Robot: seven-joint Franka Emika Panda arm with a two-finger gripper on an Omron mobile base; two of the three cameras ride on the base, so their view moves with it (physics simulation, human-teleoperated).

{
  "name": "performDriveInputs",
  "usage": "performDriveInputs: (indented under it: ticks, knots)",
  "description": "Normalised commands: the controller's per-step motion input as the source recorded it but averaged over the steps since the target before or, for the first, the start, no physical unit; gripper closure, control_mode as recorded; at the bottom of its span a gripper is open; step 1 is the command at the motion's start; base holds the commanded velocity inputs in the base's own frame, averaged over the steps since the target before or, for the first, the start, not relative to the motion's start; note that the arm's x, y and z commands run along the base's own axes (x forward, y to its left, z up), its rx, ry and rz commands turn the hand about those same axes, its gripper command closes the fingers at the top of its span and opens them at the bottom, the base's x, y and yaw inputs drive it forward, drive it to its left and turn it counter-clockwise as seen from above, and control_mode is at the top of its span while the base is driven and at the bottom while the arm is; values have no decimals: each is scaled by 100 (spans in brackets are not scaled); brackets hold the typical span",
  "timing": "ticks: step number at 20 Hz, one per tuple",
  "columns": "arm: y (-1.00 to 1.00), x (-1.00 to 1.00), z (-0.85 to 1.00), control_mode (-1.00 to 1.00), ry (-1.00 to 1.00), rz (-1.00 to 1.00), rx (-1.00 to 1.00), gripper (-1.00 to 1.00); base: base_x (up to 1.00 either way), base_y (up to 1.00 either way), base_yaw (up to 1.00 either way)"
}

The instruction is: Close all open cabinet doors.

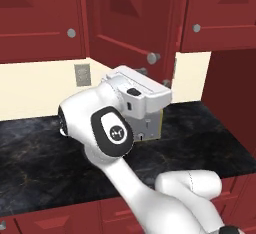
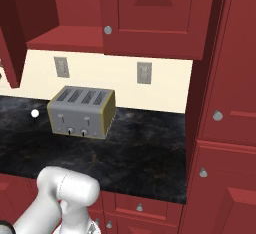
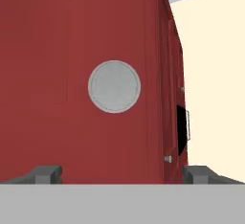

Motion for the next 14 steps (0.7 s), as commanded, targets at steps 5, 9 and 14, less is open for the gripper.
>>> performDriveInputs:
  ticks: [5,9,14]
  knots:
    - [-24,32,0,-100,0,1,0,-100,0,0,0]
    - [-35,47,0,-100,0,8,0,-100,0,0,0]
    - [-38,42,0,-100,0,18,1,-100,0,0,0]
